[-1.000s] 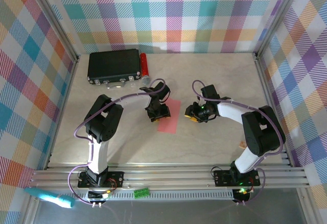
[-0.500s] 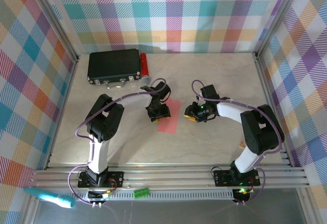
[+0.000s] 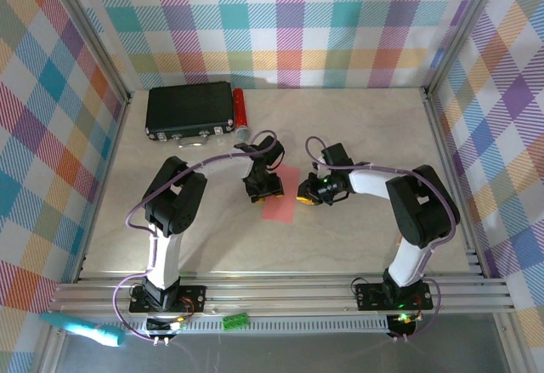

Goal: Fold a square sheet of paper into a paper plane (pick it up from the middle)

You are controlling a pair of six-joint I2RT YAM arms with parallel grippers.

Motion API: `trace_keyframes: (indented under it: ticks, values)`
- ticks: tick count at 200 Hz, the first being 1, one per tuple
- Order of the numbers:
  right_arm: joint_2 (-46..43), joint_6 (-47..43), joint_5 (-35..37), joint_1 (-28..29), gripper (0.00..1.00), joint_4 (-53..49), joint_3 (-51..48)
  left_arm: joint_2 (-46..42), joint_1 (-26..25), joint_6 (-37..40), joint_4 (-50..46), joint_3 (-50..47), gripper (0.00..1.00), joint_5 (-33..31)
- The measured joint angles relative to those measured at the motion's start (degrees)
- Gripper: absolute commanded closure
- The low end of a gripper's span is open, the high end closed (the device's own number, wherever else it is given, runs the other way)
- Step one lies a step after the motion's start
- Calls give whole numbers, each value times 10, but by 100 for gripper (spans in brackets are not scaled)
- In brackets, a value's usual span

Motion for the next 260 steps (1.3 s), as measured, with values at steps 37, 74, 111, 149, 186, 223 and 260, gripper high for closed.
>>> trace_keyframes:
  ticks: [37,74,111,149,186,223,260]
  values:
    - [34,2,-11,9,88,14,32,1,-1,-1,-1,1,48,-2]
    - [65,2,-16,11,91,16,51,2,-1,-1,-2,1,48,-2]
    - [78,-3,-14,11,93,9,56,2,-1,-2,-1,1,48,-2]
    - [81,-37,-9,11,94,-5,60,-10,-1,-10,19,-18,48,-2]
    - [88,-76,-19,10,95,-14,66,-56,-1,-21,71,-59,43,-5]
    - [89,-125,-17,10,95,-25,72,-111,-2,-54,124,-125,43,-30]
    - [96,-177,-16,11,95,-50,87,-145,9,-69,168,-163,59,-2]
